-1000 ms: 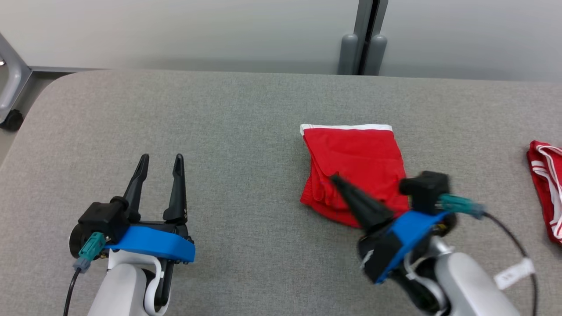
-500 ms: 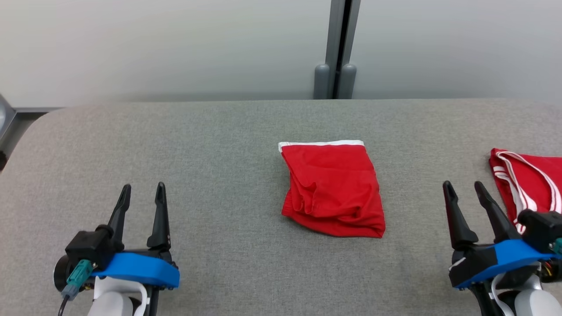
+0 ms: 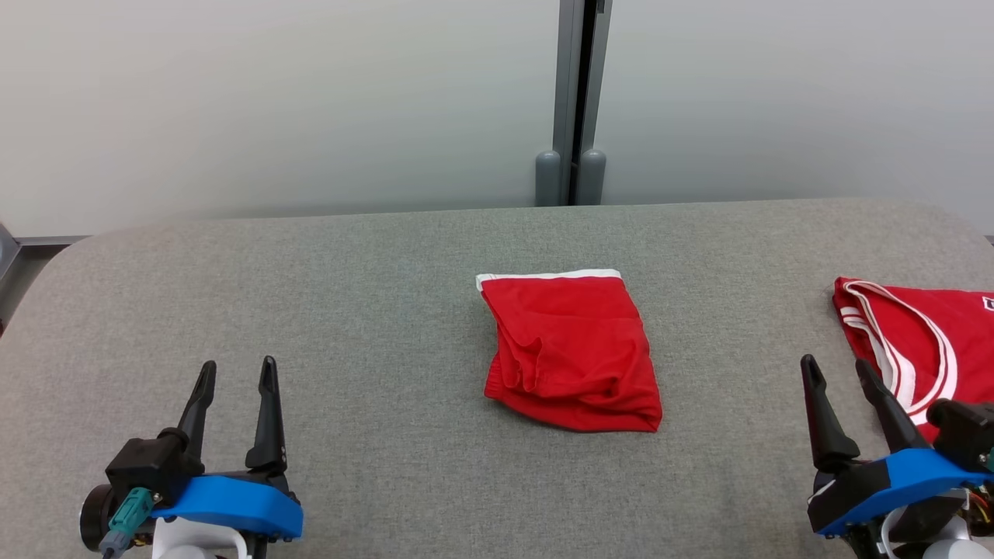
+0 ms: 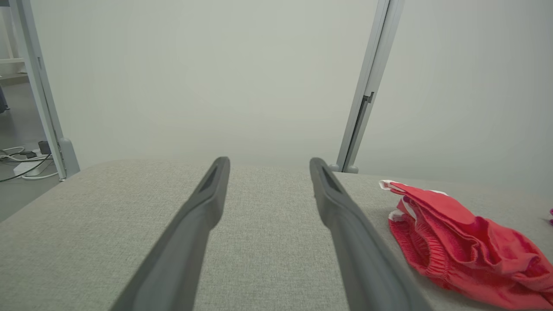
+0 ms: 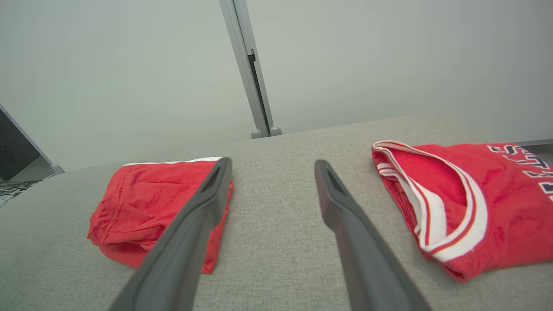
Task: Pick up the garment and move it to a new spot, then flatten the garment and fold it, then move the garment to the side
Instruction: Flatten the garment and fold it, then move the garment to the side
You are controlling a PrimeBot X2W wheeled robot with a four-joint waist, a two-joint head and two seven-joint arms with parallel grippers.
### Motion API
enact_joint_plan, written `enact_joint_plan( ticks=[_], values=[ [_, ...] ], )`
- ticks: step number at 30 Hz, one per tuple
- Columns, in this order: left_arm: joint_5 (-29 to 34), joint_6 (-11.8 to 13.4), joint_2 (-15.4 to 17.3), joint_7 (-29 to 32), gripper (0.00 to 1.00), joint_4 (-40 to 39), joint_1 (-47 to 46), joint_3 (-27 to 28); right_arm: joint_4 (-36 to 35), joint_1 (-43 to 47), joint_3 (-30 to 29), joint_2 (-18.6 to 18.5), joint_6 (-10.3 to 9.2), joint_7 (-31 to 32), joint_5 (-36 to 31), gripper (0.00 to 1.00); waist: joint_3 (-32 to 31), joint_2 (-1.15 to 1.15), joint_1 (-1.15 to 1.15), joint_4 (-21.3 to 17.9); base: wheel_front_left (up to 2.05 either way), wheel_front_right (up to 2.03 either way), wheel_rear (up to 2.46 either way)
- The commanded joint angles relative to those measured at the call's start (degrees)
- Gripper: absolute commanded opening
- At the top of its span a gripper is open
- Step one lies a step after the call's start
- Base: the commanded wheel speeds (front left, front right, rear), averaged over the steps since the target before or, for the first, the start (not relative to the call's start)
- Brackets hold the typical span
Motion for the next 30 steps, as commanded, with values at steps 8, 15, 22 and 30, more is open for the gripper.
enact_joint_plan(
  ticks=[8,15,22,30],
  values=[
    [0.28,0.15,-0.03,-0.25,1.00,0.58,0.38,0.31,-0.16,0.90,0.93,-0.22,0.03,0.36,0.00,1.00,-0.09,0.00,0.01,0.41,0.00,0.00,0.00],
    [0.26,0.23,-0.10,-0.25,1.00,0.44,0.57,0.43,0.03,0.32,1.96,-0.77,0.03,-0.01,0.04,1.00,0.08,0.00,0.01,0.90,0.00,0.00,0.00],
    [0.18,0.17,-0.26,-0.25,1.00,-0.52,-1.41,0.26,0.15,-6.18,3.53,-1.80,0.03,4.27,1.30,1.00,2.72,0.00,0.01,1.89,0.00,0.00,0.00],
    [0.83,-0.06,-1.15,-0.25,1.00,-2.35,-5.00,-1.11,13.63,-23.06,2.82,-0.60,0.05,25.47,1.99,1.00,9.07,0.00,0.01,4.73,0.00,0.00,0.00]
  ],
)
